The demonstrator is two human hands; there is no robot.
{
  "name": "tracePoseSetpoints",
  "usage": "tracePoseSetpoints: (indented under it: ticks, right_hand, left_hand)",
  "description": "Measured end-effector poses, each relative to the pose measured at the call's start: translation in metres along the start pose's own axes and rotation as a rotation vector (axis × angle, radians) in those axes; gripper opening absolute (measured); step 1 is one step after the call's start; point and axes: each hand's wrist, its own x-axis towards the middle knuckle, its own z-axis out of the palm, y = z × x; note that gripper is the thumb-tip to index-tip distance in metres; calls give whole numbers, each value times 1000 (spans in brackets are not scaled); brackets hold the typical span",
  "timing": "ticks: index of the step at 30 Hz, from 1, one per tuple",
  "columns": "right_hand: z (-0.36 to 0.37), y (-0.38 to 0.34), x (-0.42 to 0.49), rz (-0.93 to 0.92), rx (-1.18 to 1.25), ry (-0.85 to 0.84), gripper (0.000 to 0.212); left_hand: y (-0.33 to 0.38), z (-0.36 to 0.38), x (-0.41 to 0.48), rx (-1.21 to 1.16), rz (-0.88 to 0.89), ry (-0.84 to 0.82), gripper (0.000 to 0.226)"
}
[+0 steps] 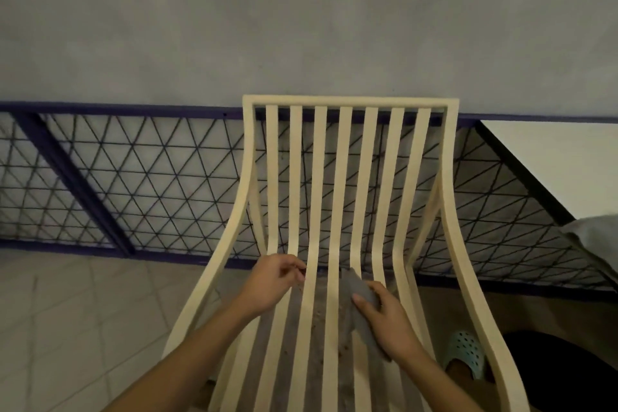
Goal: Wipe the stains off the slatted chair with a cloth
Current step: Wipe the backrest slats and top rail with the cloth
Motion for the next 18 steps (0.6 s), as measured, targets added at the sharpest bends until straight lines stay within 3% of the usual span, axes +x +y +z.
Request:
tracePoseSetpoints:
  ticks: [2, 4, 8, 10, 14, 16, 18]
  right_hand:
    - [0, -18, 13, -2, 27, -20, 21]
    - [0, -36, 29, 9, 37, -44, 26]
    - [2, -74, 69, -84, -174, -105, 22]
    - [3, -96, 92, -200, -333, -109, 12]
    - [8, -145, 162, -505, -450, -90, 33]
    - [14, -171, 202, -671, -539, -73, 34]
    - [22, -203, 242, -871, -689, -21, 31]
  left_hand:
    - [1, -10, 8, -18, 3, 58, 27]
    - [-1, -19, 20, -50, 21, 114, 25]
    - [-6, -41, 55, -80, 88, 288, 25]
    - [-8, -59, 80, -174, 103, 438, 28]
    - [-18, -102, 148, -345, 56, 755, 34]
    - [-31, -114, 174, -327, 3, 791, 42]
    - [-48, -115, 193, -312, -37, 702, 47]
